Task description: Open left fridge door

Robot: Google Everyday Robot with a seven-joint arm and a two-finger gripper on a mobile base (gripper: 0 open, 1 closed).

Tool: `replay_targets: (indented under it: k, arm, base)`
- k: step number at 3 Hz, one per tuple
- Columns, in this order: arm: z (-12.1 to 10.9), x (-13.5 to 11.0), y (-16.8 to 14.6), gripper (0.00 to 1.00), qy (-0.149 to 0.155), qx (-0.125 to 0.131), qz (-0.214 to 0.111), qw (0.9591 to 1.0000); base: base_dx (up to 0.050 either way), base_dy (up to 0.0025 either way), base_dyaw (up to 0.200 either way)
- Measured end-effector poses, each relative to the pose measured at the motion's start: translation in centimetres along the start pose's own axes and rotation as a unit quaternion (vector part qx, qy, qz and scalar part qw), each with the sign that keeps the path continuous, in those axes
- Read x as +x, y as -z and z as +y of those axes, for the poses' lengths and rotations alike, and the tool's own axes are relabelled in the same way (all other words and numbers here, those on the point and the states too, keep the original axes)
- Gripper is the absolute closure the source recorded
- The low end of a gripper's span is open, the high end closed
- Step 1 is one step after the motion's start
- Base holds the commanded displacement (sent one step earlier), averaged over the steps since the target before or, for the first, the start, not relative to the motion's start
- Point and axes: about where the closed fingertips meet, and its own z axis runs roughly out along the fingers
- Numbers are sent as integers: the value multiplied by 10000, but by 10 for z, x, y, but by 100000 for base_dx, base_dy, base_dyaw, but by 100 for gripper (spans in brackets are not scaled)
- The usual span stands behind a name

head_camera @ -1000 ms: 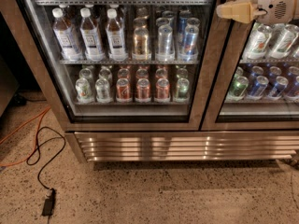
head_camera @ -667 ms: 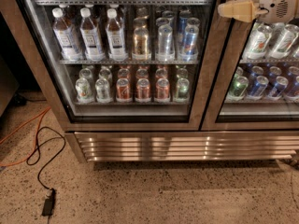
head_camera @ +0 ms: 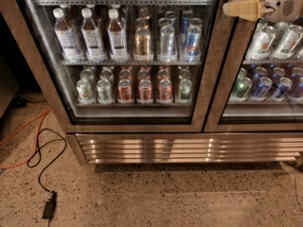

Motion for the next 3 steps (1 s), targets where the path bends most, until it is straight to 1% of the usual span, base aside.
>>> replay_targets:
  k: [2,3]
  arm:
    - [-10,-1,6,100,-18,8,-40,10000]
    - [-19,1,8,100,-17,10,-41,10000]
  base:
    - [0,0,0]
    - [0,0,0]
